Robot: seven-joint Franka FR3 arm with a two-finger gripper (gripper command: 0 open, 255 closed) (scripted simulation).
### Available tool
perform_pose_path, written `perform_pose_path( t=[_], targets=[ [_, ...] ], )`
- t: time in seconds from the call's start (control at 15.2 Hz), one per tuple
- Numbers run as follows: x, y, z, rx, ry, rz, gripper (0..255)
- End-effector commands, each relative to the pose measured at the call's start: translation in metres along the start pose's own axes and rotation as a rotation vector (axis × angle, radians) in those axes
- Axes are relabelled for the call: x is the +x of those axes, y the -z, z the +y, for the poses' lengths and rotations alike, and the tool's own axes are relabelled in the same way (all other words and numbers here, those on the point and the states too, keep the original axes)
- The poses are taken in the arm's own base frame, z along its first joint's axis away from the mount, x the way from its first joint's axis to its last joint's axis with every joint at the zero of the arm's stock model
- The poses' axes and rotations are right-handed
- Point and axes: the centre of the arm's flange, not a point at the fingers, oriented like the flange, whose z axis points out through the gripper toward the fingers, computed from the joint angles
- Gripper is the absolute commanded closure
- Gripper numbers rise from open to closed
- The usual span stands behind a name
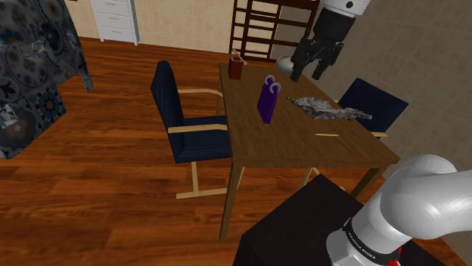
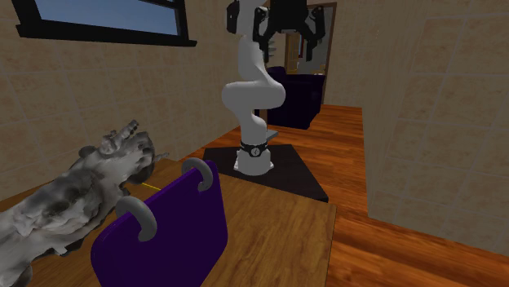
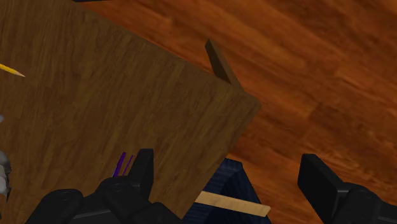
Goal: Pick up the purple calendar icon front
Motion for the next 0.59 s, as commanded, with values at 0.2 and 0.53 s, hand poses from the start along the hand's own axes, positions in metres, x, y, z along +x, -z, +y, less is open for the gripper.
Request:
perform_pose_path(
  t=[0.2,0.53],
  targets=[
    [0.034,-0.016,0.020,-0.002,0.004,-0.023,0],
    [0.090,-0.044,0.053,-0.005,0.011,-0.061,0]
  ],
)
